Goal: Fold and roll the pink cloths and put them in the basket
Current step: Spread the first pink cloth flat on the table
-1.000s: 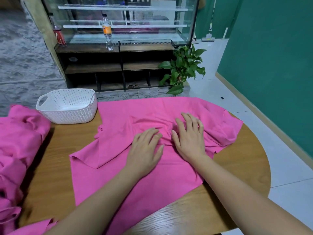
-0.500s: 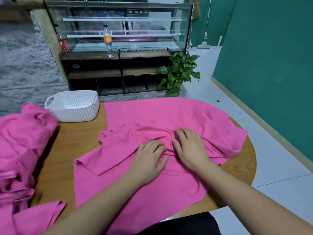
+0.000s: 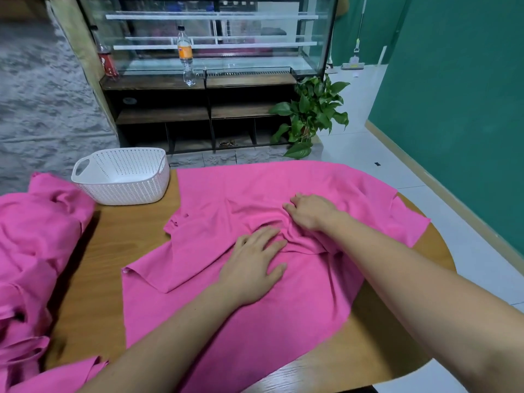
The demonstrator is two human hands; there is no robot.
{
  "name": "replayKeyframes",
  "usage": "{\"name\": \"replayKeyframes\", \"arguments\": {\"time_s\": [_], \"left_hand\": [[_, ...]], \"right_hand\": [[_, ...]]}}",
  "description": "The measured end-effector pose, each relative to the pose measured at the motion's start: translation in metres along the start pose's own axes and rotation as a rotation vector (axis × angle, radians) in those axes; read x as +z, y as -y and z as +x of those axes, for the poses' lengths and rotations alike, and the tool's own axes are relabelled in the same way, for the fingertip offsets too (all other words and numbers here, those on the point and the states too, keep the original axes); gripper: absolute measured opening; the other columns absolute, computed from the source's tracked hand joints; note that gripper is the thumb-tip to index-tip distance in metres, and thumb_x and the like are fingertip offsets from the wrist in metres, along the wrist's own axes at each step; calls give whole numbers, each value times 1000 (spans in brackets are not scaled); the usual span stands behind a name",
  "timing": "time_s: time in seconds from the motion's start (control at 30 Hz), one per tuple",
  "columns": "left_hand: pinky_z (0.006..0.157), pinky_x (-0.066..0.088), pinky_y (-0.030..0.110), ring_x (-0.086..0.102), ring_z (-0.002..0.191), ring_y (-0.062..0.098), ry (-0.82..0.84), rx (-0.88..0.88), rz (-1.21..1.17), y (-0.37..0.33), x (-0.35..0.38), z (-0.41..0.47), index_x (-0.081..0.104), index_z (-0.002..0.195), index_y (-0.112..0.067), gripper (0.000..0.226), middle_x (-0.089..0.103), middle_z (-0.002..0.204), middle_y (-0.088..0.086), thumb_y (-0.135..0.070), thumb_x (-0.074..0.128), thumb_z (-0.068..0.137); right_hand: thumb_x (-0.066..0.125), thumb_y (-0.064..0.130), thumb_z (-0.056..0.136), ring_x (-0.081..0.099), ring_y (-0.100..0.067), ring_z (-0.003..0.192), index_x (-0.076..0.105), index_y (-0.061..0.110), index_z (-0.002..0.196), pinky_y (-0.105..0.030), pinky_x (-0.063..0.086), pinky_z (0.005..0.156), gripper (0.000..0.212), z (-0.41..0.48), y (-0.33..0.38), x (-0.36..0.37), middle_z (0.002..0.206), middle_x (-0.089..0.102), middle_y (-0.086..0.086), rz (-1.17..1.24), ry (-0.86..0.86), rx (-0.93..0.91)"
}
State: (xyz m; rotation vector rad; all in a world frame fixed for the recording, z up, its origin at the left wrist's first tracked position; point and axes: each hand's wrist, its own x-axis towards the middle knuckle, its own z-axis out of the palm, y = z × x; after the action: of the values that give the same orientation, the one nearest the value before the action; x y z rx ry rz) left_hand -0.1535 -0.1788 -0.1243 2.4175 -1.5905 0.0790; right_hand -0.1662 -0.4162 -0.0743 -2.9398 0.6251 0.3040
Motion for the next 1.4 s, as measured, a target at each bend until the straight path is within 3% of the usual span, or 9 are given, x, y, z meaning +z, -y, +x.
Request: {"name": "replayKeyframes", "arguments": {"time_s": [0.17, 0.37, 0.57, 0.77, 0.83, 0.97, 1.13, 1.3, 1.4], "left_hand": [[130, 6, 42, -2, 162, 14, 18, 125, 47, 0, 6, 3, 33, 163, -32, 59, 7, 176, -8, -52, 30, 108], [131, 0, 39, -8, 162, 11, 41, 159, 42, 1, 7, 4, 31, 165, -30, 59, 6, 176, -10, -48, 30, 109], [131, 3, 39, -3, 162, 11, 109, 187, 16, -1, 6, 3, 27, 166, -32, 61, 22, 173, -11, -54, 30, 109], [131, 6, 38, -2, 162, 11, 119, 207, 8, -4, 6, -1, 28, 166, -30, 61, 22, 173, -10, -53, 30, 109], [131, 10, 39, 1, 162, 11, 108, 211, 0, -4, 7, 0, 31, 165, -29, 61, 25, 173, -8, -53, 32, 108], [131, 10, 39, 1, 162, 10, 117, 215, -11, -3, 12, 0, 26, 166, -30, 62, 19, 174, -8, -53, 32, 108], [130, 16, 40, 5, 162, 12, 103, 232, -12, -3, 11, 2, 27, 166, -29, 63, 23, 173, -9, -51, 34, 108], [128, 21, 42, 7, 162, 11, 101, 236, -24, -2, 11, 0, 35, 163, -28, 59, 29, 171, -9, -52, 34, 109], [129, 20, 43, 7, 162, 13, 103, 245, -16, -2, 10, -1, 33, 164, -28, 60, 28, 172, -8, -52, 33, 109]], "right_hand": [[21, 50, 111, 54, -36, 136, 56, 7, 144, -49, 41, 116, 65, 38, 3, -10, 154, 51, -19, -30, 18, -5], [19, 48, 112, 38, -33, 152, 38, 5, 159, -47, 29, 124, 66, 73, 12, -17, 168, 31, -19, -81, 34, -5], [21, 57, 110, 28, -31, 157, 28, 8, 164, -49, 25, 128, 73, 83, 12, -21, 174, 20, -14, -37, 52, 28], [31, 45, 110, 59, -35, 126, 61, 11, 132, -43, 44, 105, 50, 62, 51, -42, 140, 63, -17, -79, -192, -75], [30, 46, 111, 62, -35, 122, 64, 13, 129, -42, 47, 101, 51, 56, 73, -38, 134, 67, -18, -17, -131, -154], [23, 59, 111, 55, -35, 136, 60, 14, 145, -43, 43, 115, 67, 49, 98, -29, 147, 61, -15, 4, 90, -193], [23, 56, 111, 46, -32, 146, 51, 16, 154, -40, 35, 119, 65, 70, 105, -31, 160, 49, -12, -10, 73, -169], [19, 62, 109, 17, -27, 161, 33, 15, 164, -45, 16, 131, 74, 99, 101, -22, 175, 16, -11, 50, 107, -137], [21, 61, 109, 33, -30, 155, 44, 15, 158, -48, 28, 126, 71, 98, 99, -18, 169, 33, -13, 107, 33, -119]]}}
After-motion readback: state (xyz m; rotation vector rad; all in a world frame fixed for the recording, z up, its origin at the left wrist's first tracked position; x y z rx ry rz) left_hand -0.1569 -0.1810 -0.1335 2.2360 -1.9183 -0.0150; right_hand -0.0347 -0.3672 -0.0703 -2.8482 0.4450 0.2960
